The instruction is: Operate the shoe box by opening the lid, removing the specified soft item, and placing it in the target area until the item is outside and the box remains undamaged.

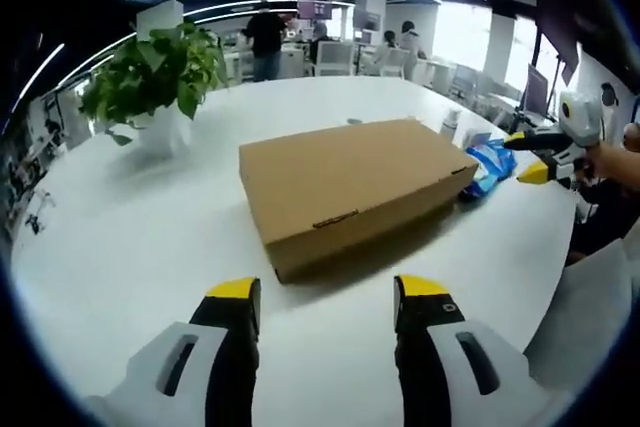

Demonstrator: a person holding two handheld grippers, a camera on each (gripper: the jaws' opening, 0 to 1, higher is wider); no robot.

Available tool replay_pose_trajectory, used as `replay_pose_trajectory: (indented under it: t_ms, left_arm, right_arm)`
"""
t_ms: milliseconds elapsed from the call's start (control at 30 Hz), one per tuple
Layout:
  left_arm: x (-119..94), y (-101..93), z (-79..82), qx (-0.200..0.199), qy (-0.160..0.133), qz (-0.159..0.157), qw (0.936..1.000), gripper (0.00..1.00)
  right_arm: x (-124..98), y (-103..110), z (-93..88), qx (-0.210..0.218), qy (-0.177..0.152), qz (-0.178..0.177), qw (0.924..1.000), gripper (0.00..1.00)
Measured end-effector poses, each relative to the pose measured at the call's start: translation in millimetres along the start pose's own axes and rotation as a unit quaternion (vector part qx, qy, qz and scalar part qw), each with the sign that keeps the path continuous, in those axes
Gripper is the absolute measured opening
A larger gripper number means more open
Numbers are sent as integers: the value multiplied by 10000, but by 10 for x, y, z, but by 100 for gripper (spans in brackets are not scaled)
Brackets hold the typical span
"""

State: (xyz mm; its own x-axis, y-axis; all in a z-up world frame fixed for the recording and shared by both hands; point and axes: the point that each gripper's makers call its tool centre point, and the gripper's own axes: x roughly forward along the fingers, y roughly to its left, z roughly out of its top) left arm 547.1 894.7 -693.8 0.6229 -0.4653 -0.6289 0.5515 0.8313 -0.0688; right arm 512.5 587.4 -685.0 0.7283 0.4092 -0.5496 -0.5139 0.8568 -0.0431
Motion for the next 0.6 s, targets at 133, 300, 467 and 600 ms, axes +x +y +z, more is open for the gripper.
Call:
replay_pose_trajectory:
  t_ms: [133, 300, 467, 600]
  left_arm:
    - [-145, -111, -29, 63, -105, 84, 9999, 59]
    - [-383, -245, -31, 17, -331, 186, 9993, 62]
    - [-557, -438, -106, 87, -426, 140, 9990, 67]
    - [-649, -588, -152, 327, -406, 42, 9986, 71]
  right_arm:
    - [-205, -40, -138, 259, -55, -197, 9995, 56]
    - [-478, -71, -311, 534, -98, -456, 9975, 59]
    - [-720, -88, -422, 601, -132, -673, 9958, 63]
    - [-870, -81, -488, 674, -125, -787, 9945, 67]
